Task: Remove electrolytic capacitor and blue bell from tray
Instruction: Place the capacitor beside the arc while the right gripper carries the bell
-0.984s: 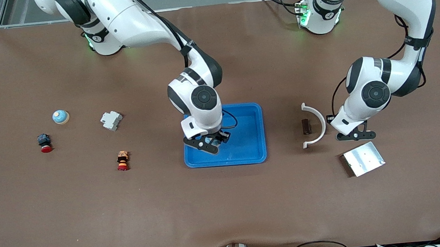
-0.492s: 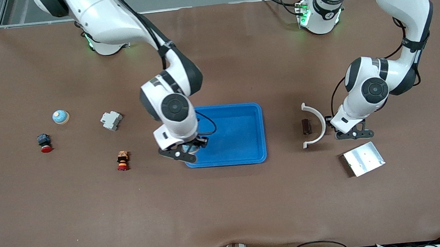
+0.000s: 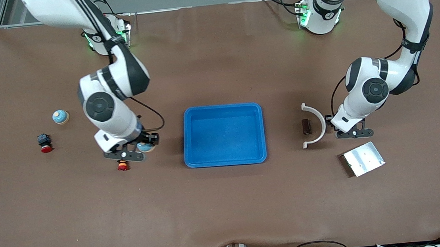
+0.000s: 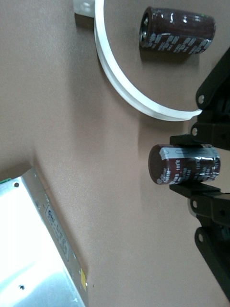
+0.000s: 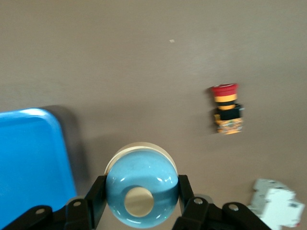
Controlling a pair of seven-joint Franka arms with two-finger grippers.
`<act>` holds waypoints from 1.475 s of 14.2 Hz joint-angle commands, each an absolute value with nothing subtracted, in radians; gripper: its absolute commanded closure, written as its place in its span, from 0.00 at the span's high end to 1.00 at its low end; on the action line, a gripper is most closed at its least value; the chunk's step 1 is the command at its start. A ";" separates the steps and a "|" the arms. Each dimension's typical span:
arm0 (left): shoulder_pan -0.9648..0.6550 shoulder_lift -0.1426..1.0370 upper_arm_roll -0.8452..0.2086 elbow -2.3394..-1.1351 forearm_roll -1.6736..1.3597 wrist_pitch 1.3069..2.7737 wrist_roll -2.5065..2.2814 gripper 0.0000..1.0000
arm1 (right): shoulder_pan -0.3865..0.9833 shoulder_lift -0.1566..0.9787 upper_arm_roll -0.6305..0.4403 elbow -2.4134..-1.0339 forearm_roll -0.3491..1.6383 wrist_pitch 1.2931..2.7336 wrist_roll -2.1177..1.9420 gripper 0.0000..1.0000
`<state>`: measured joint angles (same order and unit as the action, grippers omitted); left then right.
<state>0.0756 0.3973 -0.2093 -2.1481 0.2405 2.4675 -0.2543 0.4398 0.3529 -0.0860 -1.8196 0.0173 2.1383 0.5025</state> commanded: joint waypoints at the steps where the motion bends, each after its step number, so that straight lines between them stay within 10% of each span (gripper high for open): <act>1: 0.104 0.403 -0.230 -2.158 0.261 2.506 -0.242 0.03 | 0.358 0.272 -0.067 -1.937 0.011 2.201 0.373 0.00; 13: 0.155 0.460 -0.250 -2.171 0.261 2.591 -0.242 0.07 | 0.057 0.210 -0.063 -2.172 0.029 2.399 -0.113 0.00; 21: 0.167 0.463 -0.253 -2.169 0.261 2.603 -0.247 0.84 | -0.001 0.229 -0.064 -2.218 0.029 2.442 -0.176 0.00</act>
<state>0.1446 0.4683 -0.2342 -2.1570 0.2405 2.5833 -0.2542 0.0462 0.2450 -0.0838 -2.1963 0.0199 2.4252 -0.1294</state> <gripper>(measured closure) 0.330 0.366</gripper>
